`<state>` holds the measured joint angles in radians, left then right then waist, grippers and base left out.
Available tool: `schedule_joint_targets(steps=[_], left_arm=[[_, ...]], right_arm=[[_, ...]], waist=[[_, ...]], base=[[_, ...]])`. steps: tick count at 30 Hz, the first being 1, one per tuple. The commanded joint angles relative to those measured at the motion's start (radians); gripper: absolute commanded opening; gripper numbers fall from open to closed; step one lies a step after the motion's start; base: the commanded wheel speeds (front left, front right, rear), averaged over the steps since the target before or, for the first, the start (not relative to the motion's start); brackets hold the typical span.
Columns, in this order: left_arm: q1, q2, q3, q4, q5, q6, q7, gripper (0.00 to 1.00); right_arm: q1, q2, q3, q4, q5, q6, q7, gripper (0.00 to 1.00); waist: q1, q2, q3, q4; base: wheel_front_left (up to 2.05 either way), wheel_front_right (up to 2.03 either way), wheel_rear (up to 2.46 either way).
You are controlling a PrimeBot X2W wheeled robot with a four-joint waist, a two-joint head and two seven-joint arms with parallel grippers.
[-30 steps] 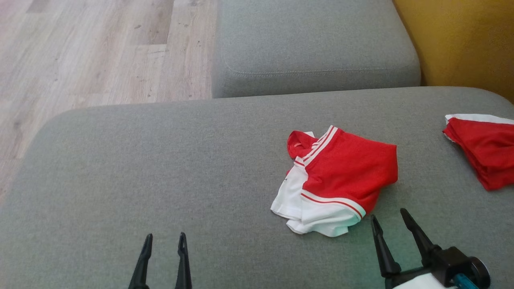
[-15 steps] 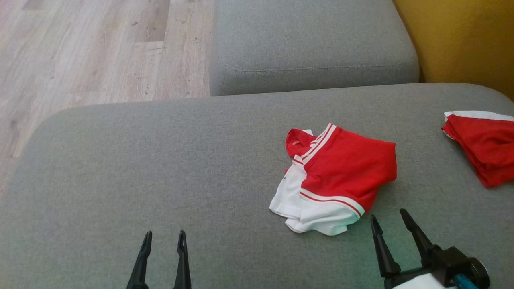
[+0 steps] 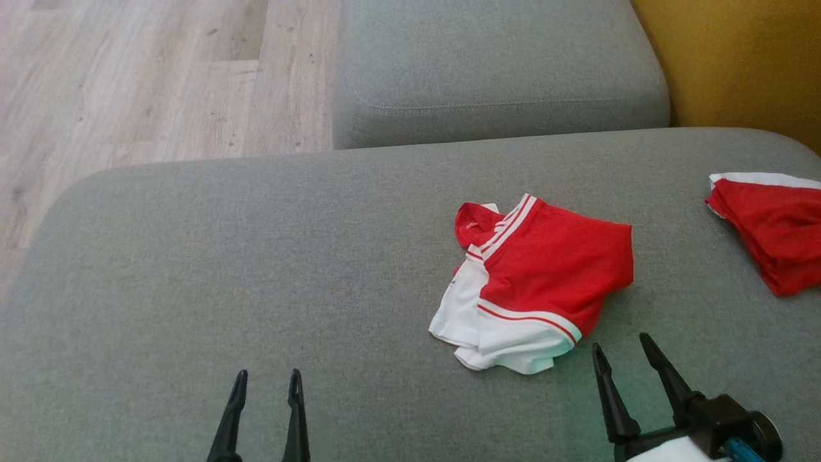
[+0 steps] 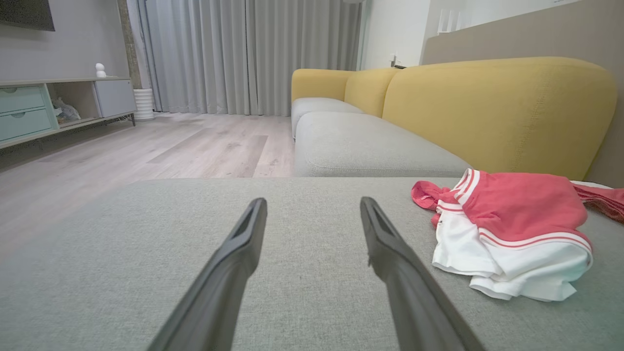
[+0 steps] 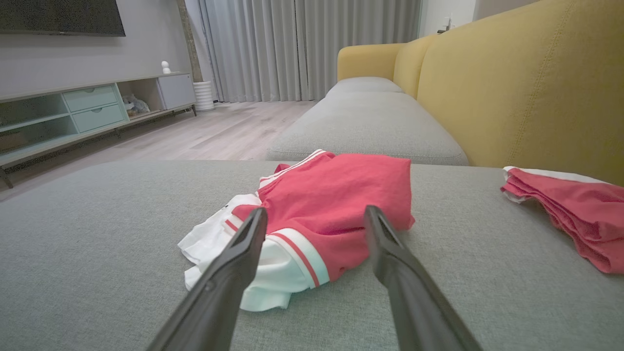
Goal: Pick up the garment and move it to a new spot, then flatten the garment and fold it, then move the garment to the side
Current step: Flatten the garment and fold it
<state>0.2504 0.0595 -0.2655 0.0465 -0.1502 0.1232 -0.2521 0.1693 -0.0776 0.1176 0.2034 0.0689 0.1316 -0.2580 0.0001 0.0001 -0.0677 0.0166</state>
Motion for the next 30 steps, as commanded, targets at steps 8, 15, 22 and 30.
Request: schedule_joint_targets(steps=[8, 15, 22, 30], left_arm=[[-0.143, -0.009, -0.082, 0.039, -0.028, -0.036, -0.01, 1.0], [-0.368, -0.009, -0.261, 0.226, -0.119, -0.087, 0.015, 1.0], [-0.573, -0.009, -0.387, 0.37, -0.279, -0.09, 0.121, 1.0], [-0.713, -0.009, -0.428, 0.534, -0.378, -0.036, 0.182, 1.0]], right_arm=[[-0.058, -0.027, 0.043, -0.039, 0.004, -0.001, -0.004, 1.0], [-0.097, -0.046, 0.062, -0.052, 0.019, -0.001, -0.004, 1.0], [-0.133, -0.052, 0.074, -0.058, 0.029, -0.001, -0.004, 1.0], [-0.162, -0.051, 0.077, -0.062, 0.037, -0.001, -0.004, 1.0]], waist=[[-0.0001, -0.0001, 0.05, -0.065], [-0.0001, -0.0001, 0.126, -0.166], [-0.0001, -0.0001, 0.206, -0.266], [-0.0001, -0.0001, 0.261, -0.34]], base=[[0.0, 0.0, 0.0], [0.0, 0.0, 0.0], [0.0, 0.0, 0.0], [0.0, 0.0, 0.0]])
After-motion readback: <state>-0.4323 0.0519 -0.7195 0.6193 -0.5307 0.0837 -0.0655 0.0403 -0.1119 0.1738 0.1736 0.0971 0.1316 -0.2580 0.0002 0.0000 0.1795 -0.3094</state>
